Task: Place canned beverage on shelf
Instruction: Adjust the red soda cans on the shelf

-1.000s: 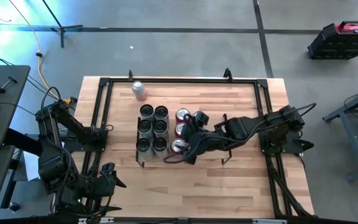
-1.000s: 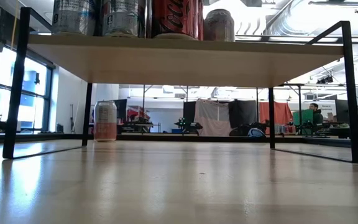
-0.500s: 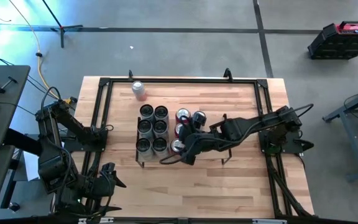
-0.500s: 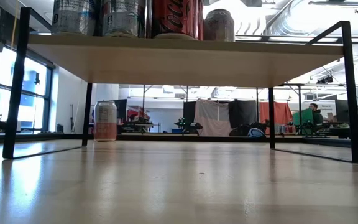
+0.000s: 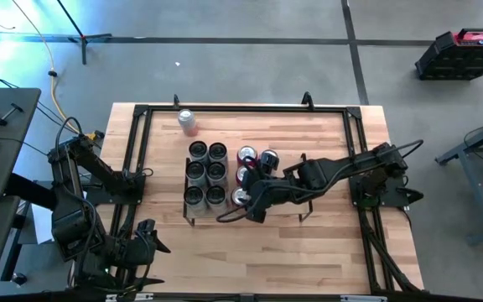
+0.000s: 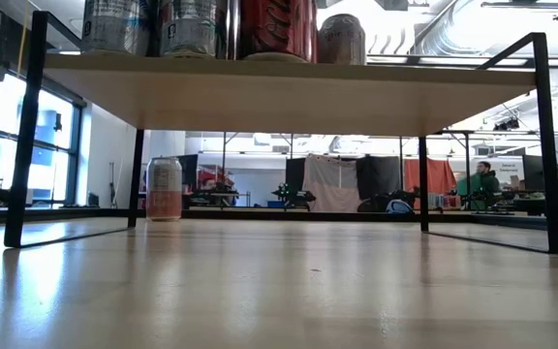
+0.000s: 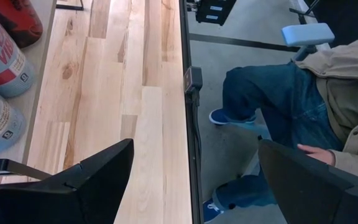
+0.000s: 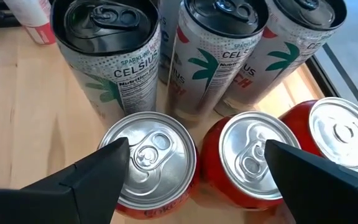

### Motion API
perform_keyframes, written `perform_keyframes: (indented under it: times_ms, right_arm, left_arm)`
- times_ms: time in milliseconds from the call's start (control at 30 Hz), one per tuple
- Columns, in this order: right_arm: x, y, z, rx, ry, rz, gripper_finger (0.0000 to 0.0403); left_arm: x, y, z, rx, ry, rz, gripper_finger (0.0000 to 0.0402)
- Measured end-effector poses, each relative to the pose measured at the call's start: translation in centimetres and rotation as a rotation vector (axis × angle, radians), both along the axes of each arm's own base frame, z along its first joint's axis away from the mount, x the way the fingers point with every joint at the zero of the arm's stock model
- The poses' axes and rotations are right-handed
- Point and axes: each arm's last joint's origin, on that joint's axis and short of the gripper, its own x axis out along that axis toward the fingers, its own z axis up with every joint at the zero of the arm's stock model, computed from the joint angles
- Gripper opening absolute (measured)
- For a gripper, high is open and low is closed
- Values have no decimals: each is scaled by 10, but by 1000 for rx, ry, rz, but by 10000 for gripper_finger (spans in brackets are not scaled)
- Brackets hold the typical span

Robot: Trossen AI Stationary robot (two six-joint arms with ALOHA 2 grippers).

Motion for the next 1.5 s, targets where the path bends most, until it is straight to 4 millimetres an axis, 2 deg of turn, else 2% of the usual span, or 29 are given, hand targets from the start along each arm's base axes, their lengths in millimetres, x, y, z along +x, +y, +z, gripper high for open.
perform_keyframes:
  times_ms: [633, 1500]
  right_arm:
    - [-12, -2, 7, 27, 41, 30, 362]
    - [-5, -1, 3, 34, 23, 41, 362]
  left_arm:
    - [0, 0, 0, 0, 0, 0, 335]
    - [0, 0, 0, 0, 0, 0, 335]
